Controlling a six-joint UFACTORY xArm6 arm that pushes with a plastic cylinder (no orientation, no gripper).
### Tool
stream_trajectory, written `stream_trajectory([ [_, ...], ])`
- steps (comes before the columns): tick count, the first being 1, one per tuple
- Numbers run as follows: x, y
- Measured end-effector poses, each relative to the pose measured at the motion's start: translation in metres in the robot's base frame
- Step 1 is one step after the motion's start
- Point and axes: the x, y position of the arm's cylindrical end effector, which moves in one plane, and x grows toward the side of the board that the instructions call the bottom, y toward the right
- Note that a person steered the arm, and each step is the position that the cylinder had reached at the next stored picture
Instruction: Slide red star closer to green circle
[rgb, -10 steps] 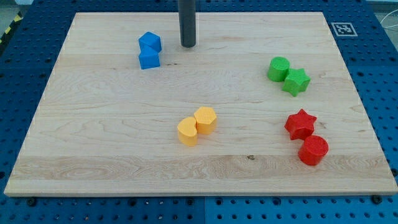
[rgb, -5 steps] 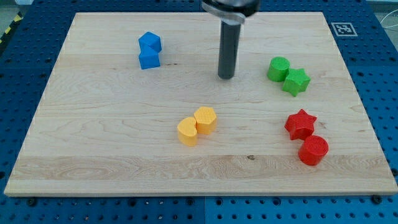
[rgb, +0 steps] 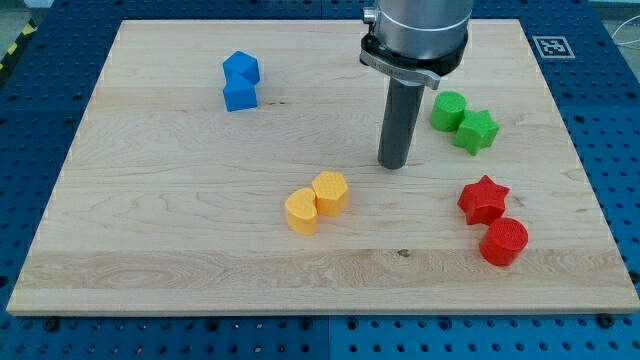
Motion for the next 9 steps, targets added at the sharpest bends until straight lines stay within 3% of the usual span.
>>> stream_trajectory([
  [1,0.051,0.011],
  [5,0.092,0.077],
  [7,0.091,0.117],
  [9,0.034,0.087],
])
